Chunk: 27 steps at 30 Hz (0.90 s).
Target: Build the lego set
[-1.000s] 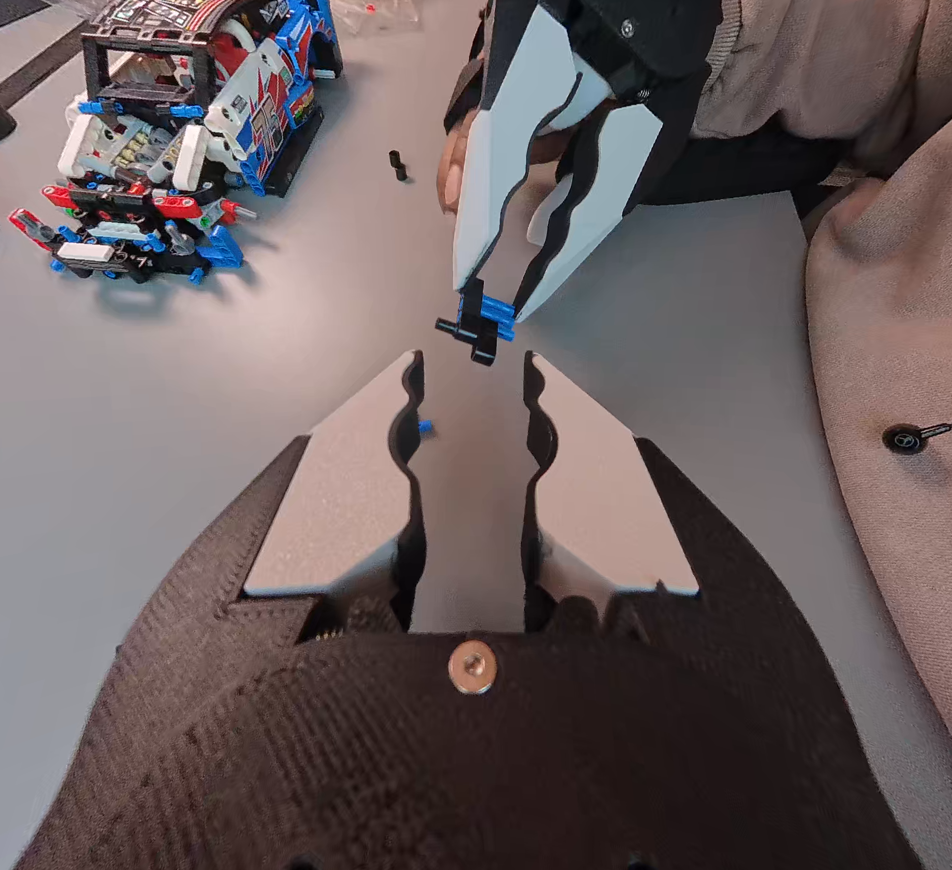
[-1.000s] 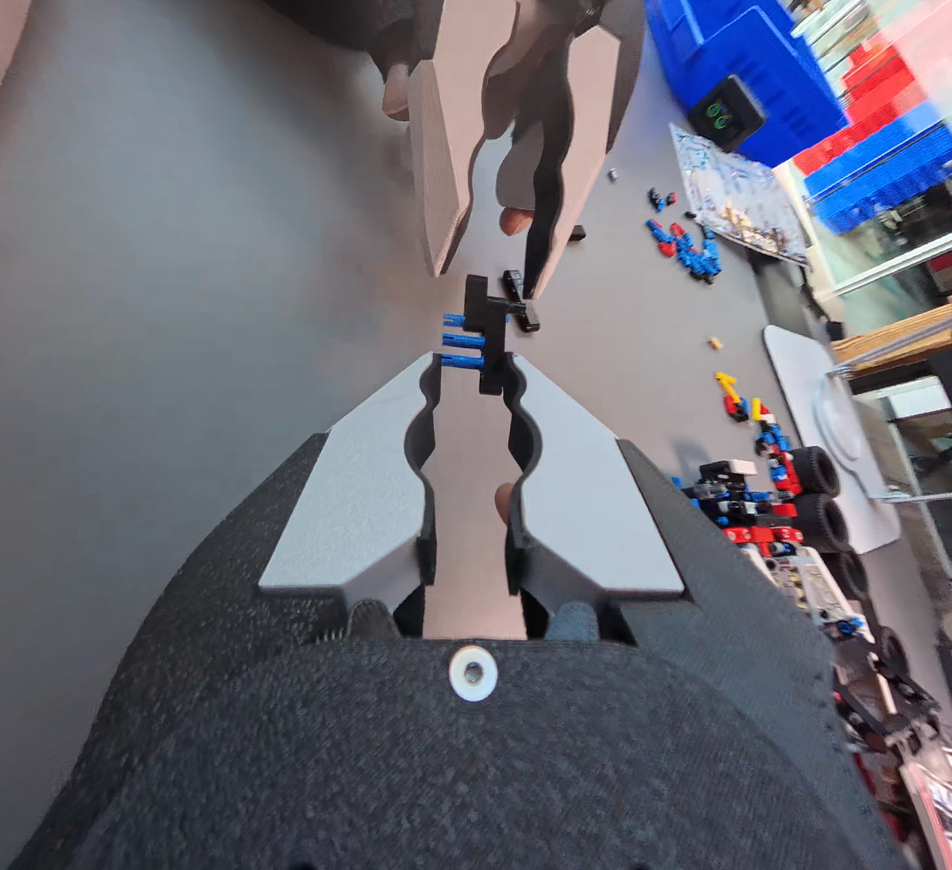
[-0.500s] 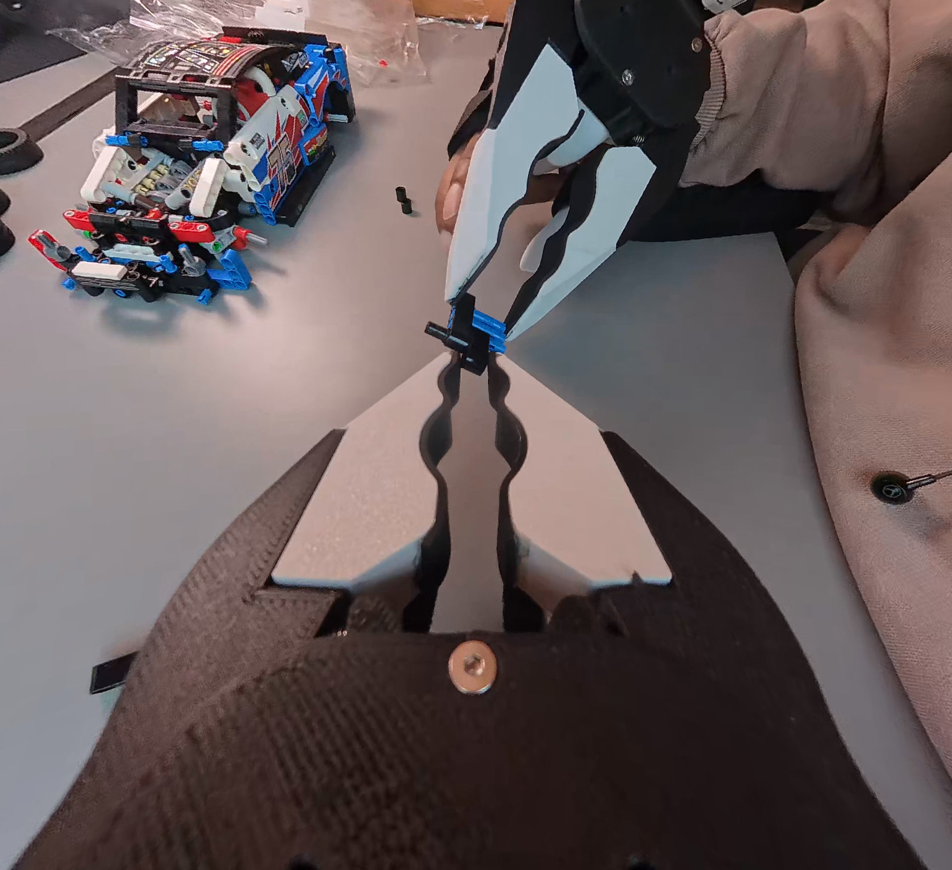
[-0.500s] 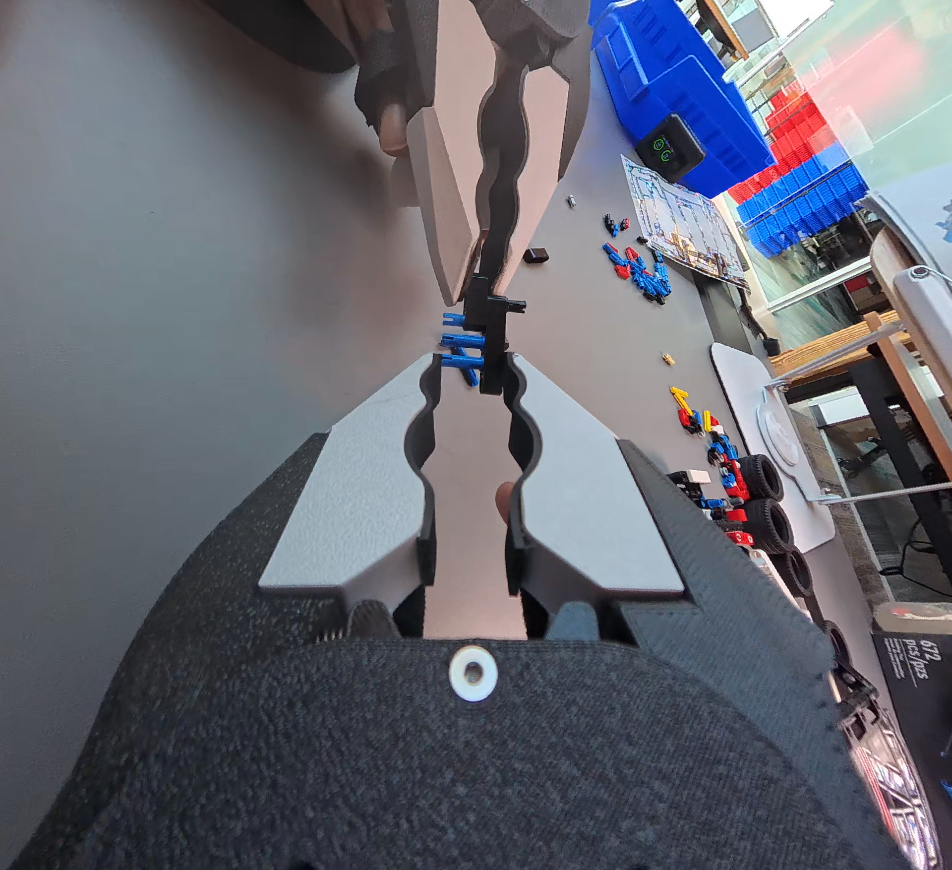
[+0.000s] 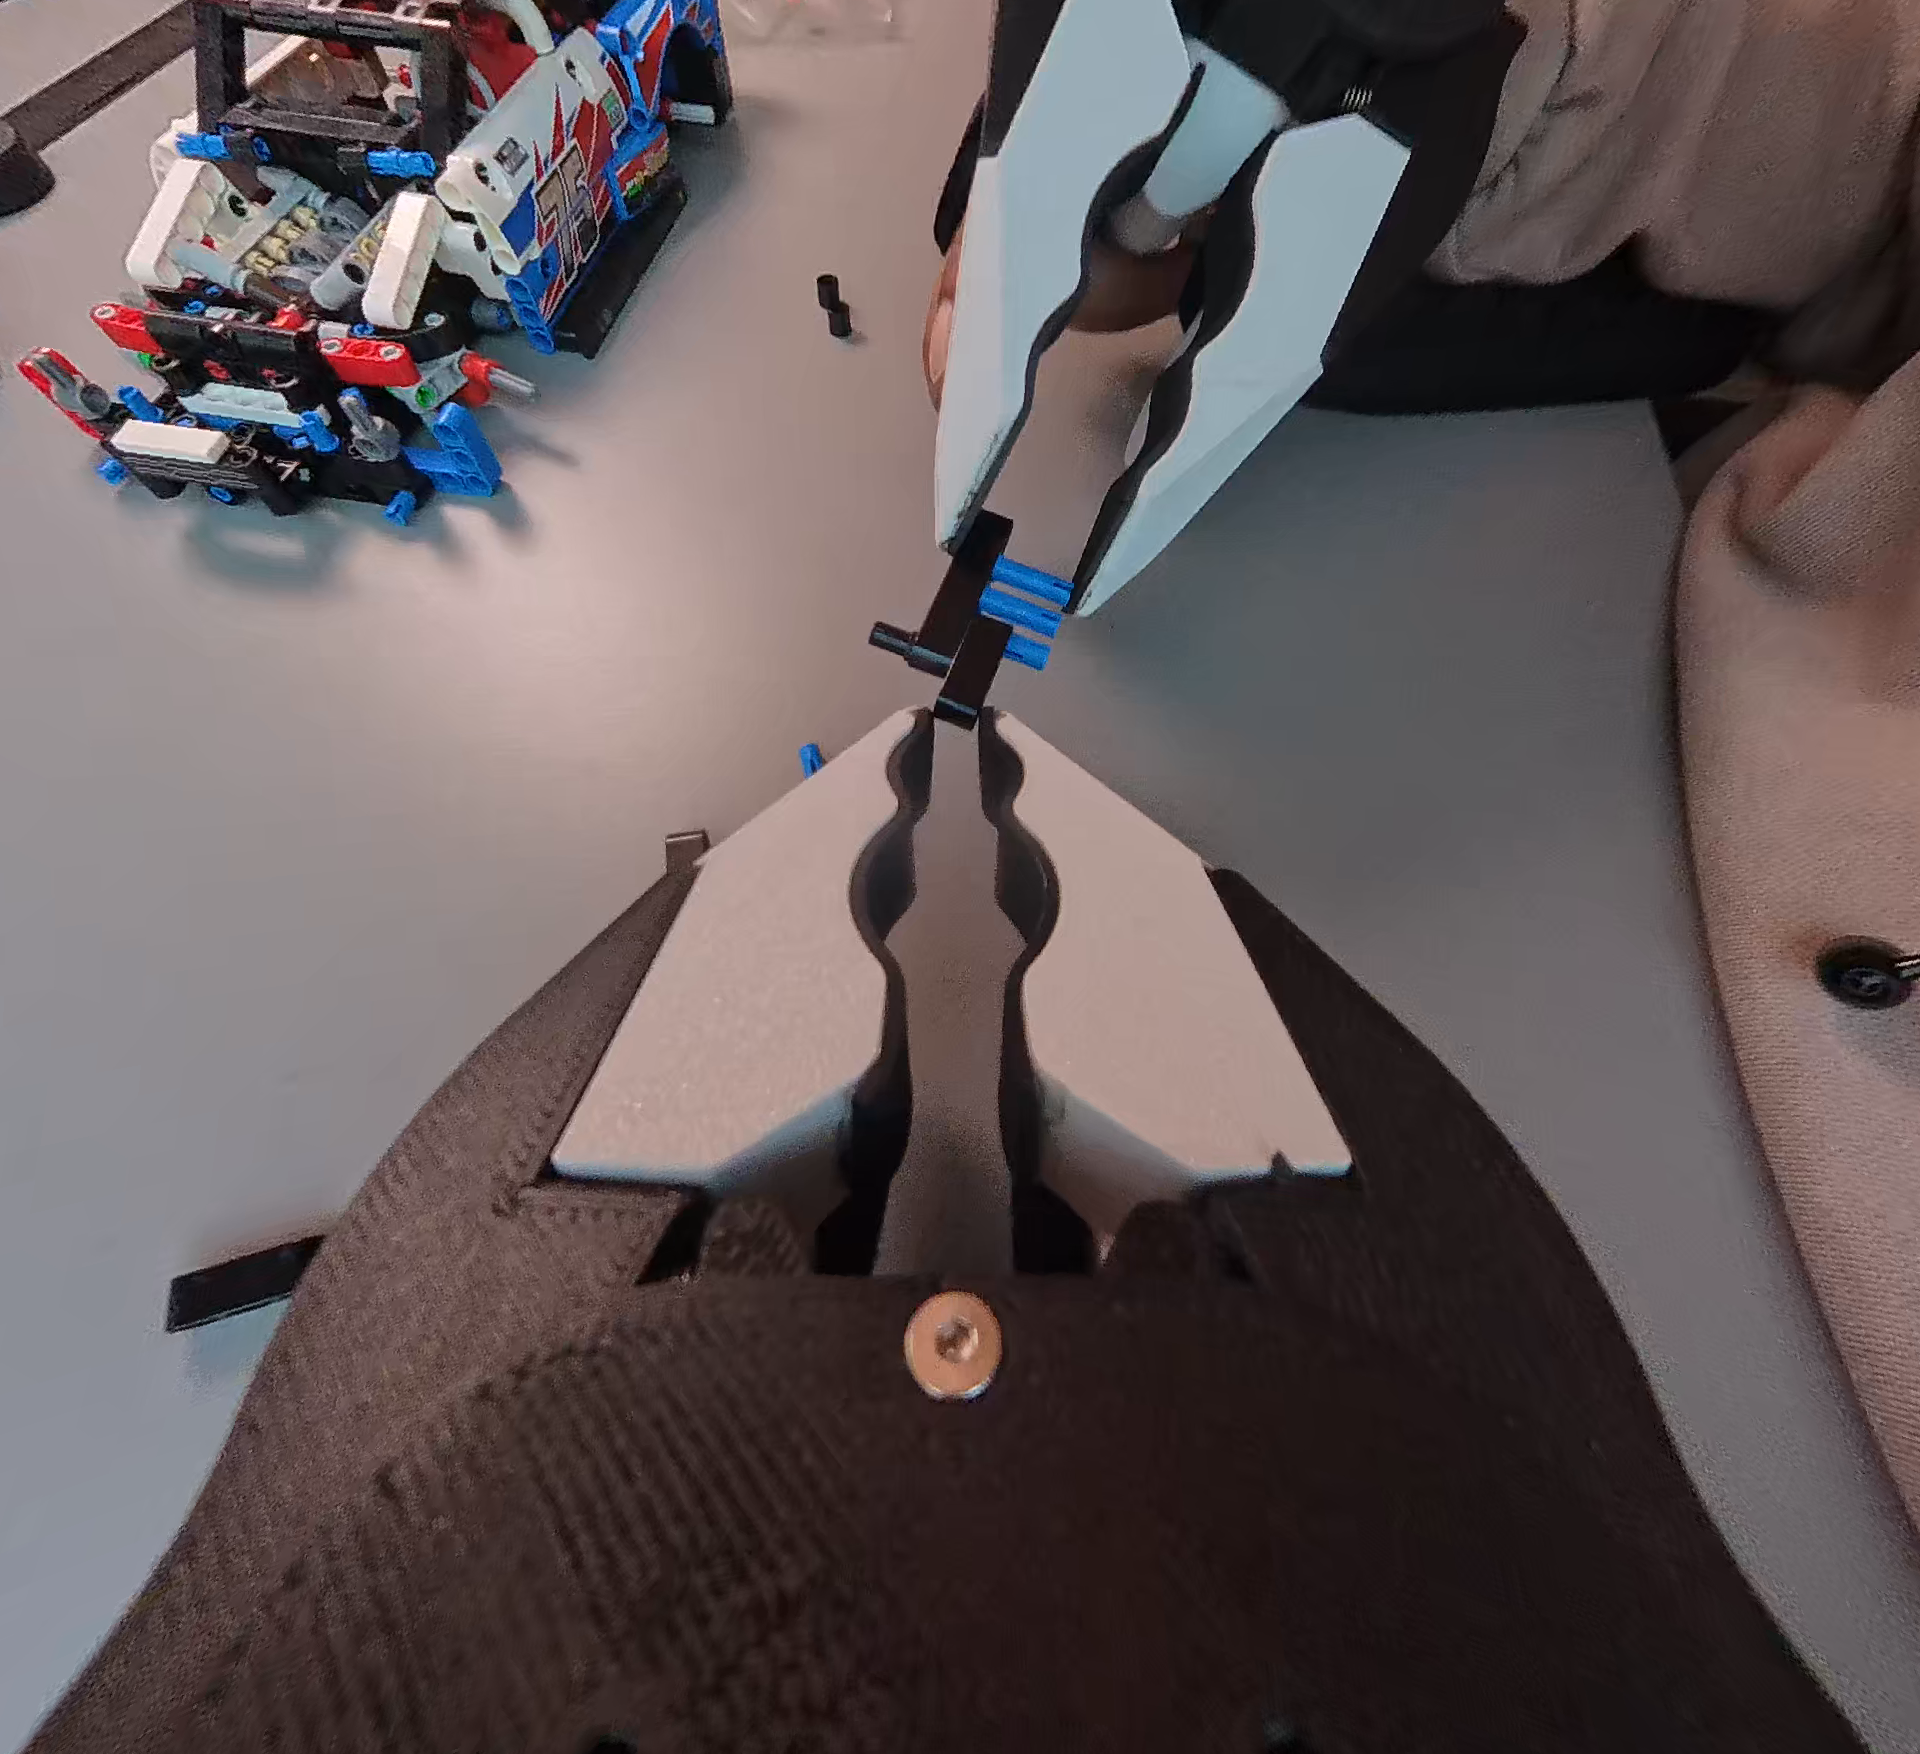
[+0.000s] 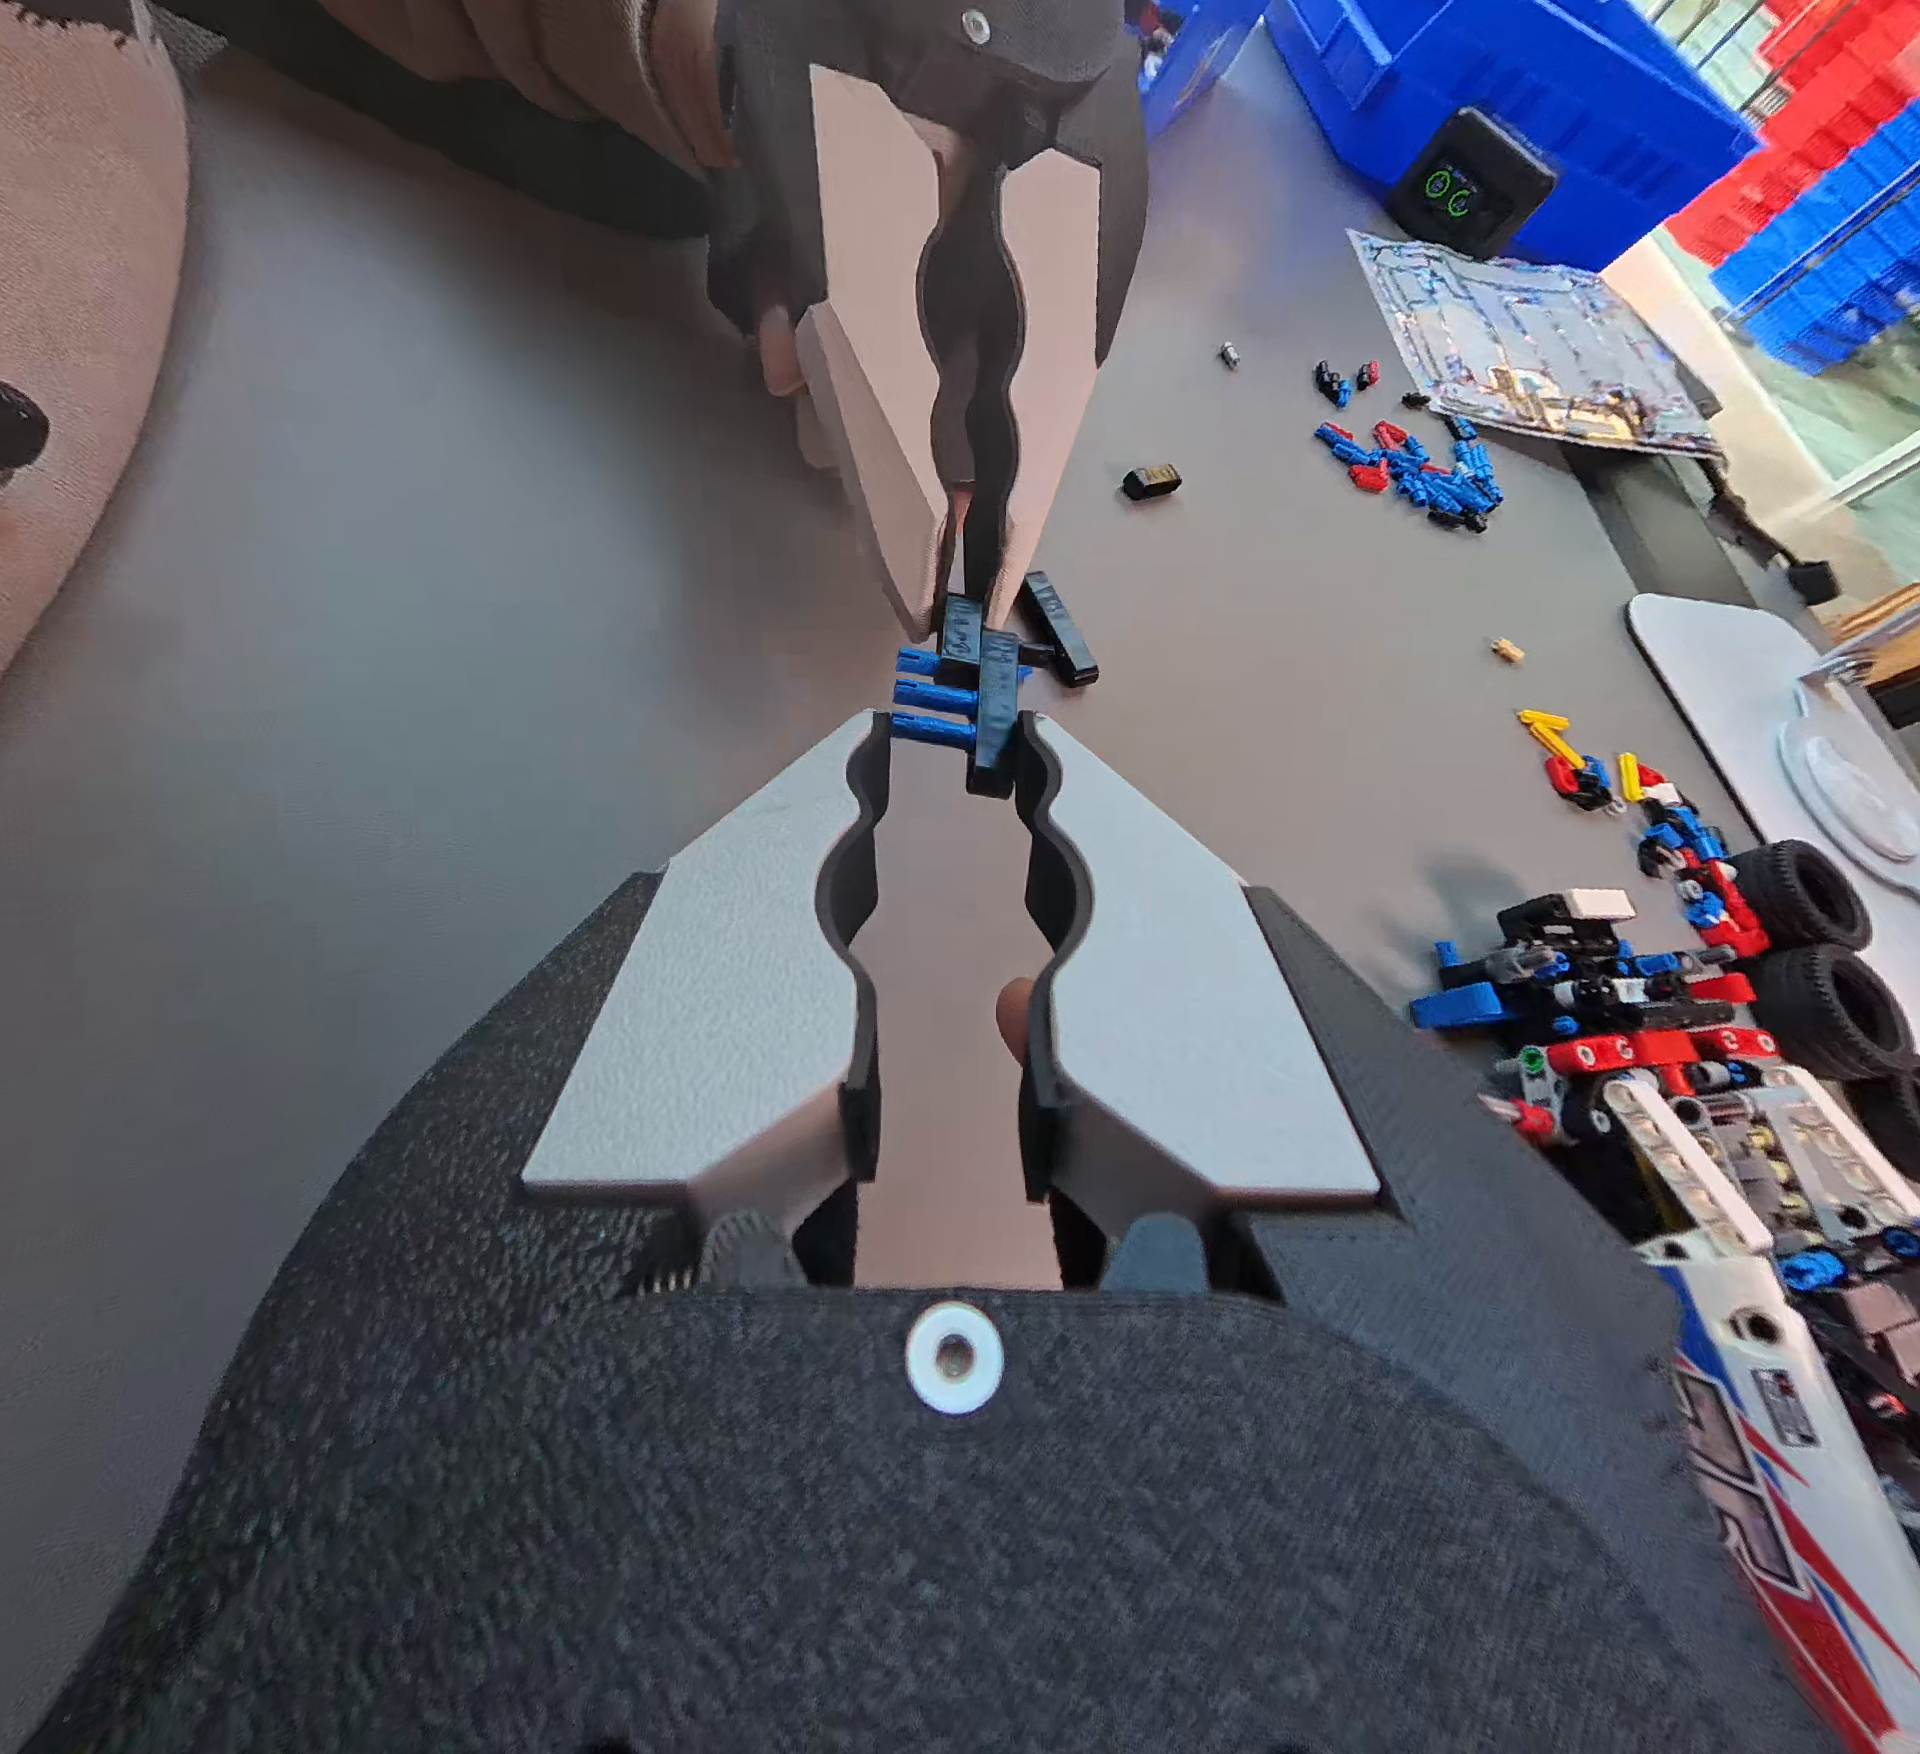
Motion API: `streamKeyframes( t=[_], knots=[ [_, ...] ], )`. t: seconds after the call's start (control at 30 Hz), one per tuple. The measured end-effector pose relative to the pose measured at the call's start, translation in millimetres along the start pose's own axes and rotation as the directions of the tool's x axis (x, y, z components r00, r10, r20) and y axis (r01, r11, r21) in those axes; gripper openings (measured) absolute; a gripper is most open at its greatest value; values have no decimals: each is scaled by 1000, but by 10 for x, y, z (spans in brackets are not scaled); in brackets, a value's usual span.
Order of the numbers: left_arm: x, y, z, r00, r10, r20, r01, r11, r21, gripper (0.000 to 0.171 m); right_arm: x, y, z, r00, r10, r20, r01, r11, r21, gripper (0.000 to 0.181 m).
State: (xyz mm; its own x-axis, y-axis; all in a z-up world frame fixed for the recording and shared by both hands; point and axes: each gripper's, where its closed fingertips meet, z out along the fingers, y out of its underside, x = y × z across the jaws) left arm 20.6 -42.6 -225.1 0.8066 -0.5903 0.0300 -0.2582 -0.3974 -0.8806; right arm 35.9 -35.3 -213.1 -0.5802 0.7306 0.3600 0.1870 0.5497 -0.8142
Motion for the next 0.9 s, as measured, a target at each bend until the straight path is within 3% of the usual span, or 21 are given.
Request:
streamKeyframes(
  t=[0.2,0.37,0.57,0.67,0.77,0.9],
  knots=[
    [80,230,100,987,158,11,-155,977,-146,0,-115,189,43,994,49,97,-39,994,-105,21],
    [93,328,99,982,188,3,-183,961,-207,9,-207,222,97,987,52,152,-31,990,-139,21],
    [143,350,69,987,159,-40,-163,963,-213,8,-252,291,162,985,21,170,12,982,-189,22],
    [205,352,62,989,126,-83,-141,968,-206,20,-239,305,181,987,1,163,33,978,-204,22],
    [156,353,71,986,162,-44,-168,962,-216,7,-253,297,205,985,-17,172,54,975,-215,22],
    [139,356,67,985,167,-33,-170,960,-222,7,-233,298,216,987,-15,160,50,975,-215,22]
  ],
)
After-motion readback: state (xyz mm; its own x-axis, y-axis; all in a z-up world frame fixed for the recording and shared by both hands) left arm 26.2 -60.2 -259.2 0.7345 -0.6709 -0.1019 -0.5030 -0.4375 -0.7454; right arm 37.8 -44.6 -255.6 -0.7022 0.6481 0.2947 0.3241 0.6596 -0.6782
